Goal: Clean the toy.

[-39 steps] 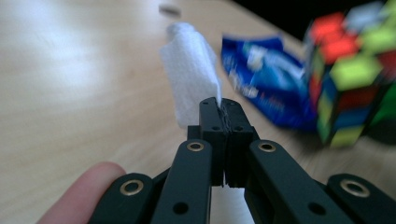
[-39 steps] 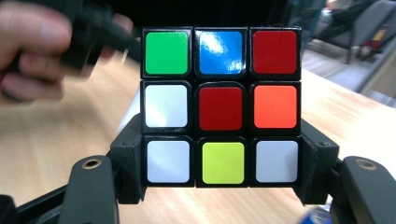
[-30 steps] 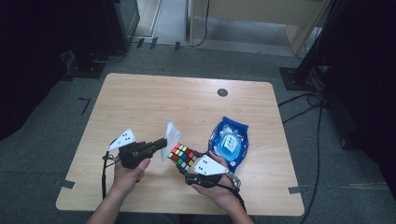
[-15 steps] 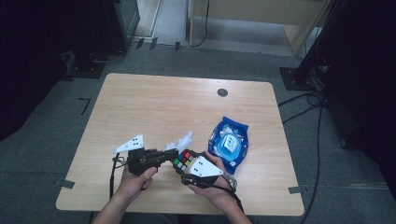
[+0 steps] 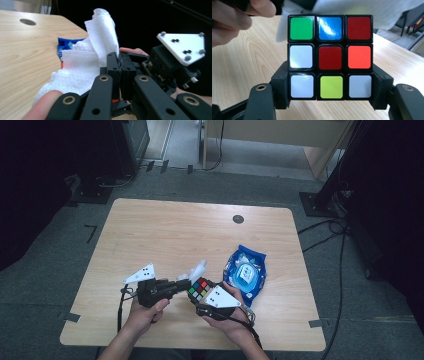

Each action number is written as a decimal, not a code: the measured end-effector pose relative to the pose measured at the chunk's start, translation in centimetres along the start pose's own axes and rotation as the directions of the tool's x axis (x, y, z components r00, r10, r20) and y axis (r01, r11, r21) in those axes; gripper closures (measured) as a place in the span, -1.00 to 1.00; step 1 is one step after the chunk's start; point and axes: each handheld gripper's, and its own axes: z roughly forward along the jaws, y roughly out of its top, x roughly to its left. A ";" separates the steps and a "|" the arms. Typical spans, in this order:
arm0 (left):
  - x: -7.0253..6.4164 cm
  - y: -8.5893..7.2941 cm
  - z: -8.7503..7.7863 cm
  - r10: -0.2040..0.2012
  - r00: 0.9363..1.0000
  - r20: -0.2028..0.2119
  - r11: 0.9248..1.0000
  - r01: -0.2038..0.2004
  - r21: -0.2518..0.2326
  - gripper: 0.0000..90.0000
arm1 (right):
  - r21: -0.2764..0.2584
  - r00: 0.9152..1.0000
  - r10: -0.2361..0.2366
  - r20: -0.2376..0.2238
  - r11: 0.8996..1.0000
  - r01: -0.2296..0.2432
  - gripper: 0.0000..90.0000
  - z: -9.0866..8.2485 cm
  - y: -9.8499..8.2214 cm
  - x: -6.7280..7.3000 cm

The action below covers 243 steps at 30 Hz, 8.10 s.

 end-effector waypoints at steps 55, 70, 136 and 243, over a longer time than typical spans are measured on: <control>-3.3 -4.4 2.5 0.682 0.632 -0.369 0.726 -0.646 0.236 -0.33 | 0.168 0.850 0.516 -0.109 0.852 -0.495 -0.24 -0.9 3.6 -1.7; -3.1 -4.8 2.4 0.692 0.642 -0.329 0.720 -0.645 0.255 -0.28 | 0.293 0.782 0.602 -0.160 0.786 -0.545 -0.24 -0.3 3.4 -2.8; 0.4 -3.7 -6.8 0.363 0.806 -0.467 0.927 -0.363 0.095 -0.25 | 0.318 0.971 0.233 -0.046 0.925 -0.207 1.00 7.7 0.6 0.0; -1.1 -4.4 -3.0 0.474 0.800 -0.369 0.880 -0.446 0.163 -0.31 | 0.157 0.735 0.644 -0.213 0.765 -0.625 -0.24 0.7 5.7 -1.9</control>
